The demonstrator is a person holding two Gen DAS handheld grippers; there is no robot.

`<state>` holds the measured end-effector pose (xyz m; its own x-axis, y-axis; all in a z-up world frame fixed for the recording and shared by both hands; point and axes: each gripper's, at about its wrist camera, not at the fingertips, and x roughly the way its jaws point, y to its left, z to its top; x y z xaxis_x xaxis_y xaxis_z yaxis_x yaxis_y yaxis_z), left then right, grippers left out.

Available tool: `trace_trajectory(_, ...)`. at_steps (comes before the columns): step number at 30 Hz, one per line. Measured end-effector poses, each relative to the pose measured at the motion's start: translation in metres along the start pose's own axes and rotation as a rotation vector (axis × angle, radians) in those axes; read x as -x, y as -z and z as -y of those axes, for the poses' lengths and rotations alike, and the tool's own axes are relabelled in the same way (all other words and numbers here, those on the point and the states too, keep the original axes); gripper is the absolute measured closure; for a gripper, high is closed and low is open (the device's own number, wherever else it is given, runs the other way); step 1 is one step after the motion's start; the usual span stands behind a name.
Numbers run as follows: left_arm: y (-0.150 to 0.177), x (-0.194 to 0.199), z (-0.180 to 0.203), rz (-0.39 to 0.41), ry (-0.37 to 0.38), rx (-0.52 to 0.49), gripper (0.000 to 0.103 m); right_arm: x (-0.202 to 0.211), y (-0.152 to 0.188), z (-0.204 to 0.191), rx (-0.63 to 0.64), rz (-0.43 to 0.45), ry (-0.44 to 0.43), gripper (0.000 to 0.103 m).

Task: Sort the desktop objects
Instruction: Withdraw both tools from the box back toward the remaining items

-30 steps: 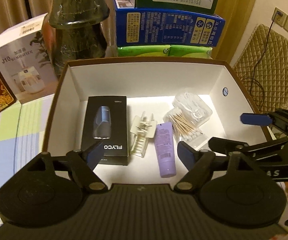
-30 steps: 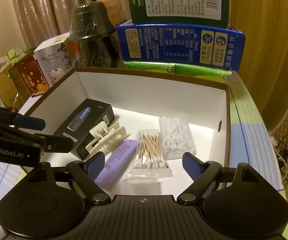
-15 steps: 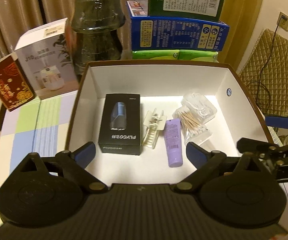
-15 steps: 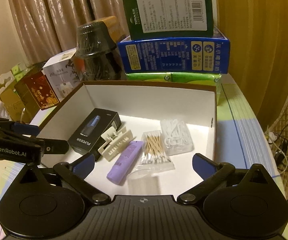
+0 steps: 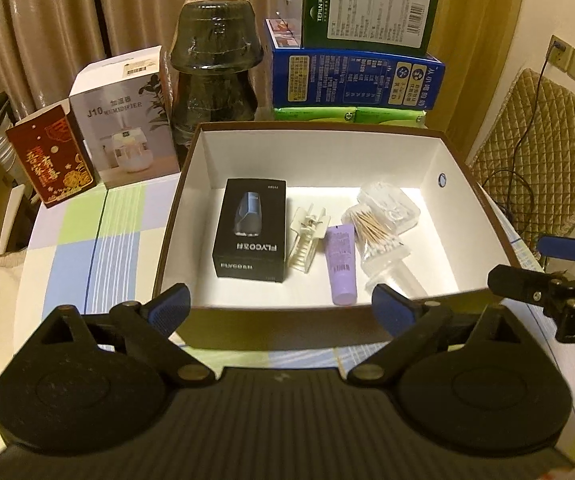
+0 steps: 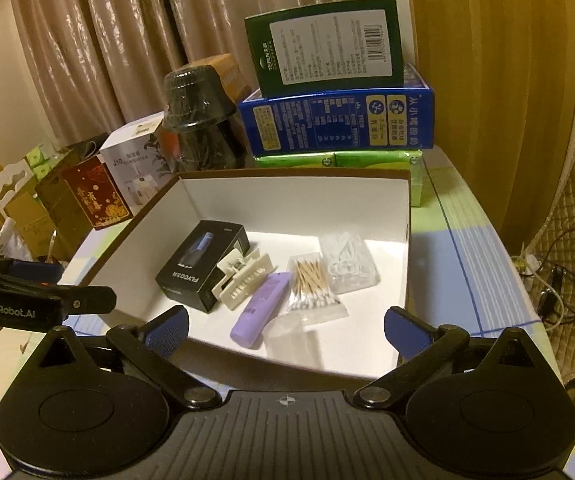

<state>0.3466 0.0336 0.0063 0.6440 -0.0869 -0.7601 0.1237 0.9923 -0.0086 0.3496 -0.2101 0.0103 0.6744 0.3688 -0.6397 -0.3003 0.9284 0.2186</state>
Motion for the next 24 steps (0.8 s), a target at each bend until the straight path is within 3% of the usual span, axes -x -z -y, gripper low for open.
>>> trace_trajectory(24, 0.059, 0.06, 0.019, -0.009, 0.028, 0.005, 0.007, 0.067, 0.044, -0.02, 0.025, 0.009, -0.027, 0.002)
